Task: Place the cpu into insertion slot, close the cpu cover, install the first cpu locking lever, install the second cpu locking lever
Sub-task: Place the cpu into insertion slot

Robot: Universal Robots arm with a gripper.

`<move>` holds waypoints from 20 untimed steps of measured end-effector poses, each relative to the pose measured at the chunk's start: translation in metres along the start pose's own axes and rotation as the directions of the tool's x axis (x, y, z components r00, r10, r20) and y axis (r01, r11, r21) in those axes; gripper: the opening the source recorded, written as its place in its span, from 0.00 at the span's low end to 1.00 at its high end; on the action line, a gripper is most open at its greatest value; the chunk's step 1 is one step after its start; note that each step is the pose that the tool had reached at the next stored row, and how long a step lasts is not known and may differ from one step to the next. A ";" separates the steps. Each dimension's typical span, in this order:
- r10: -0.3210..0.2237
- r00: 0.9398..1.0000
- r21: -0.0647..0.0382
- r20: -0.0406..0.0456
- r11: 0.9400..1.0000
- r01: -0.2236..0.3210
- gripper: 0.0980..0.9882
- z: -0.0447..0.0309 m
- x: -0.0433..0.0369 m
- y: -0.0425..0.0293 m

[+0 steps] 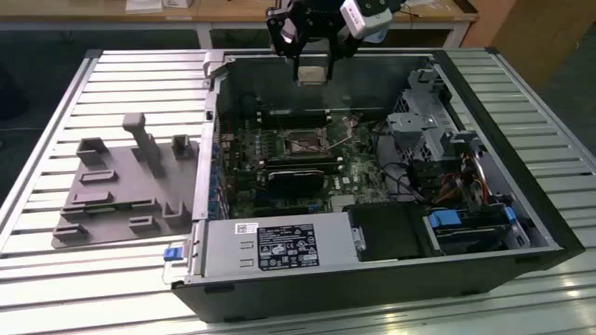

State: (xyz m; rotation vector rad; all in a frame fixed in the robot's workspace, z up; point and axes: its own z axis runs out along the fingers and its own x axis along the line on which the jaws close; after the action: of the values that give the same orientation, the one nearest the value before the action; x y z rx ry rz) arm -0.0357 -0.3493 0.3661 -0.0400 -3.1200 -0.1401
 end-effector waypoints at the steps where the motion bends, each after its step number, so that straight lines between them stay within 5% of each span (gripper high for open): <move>1: 0.000 1.000 0.000 0.000 1.000 0.000 0.50 0.0000 0.0000 0.0000; 12: 0.000 1.000 0.000 0.000 1.000 0.000 0.50 0.0001 0.0000 0.0000; 20: 0.000 1.000 -0.004 0.003 1.000 0.000 0.50 0.0106 -0.0002 -0.0010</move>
State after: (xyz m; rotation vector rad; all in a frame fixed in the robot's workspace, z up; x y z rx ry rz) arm -0.0357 -0.3493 0.3554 -0.0396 -3.1227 -0.1457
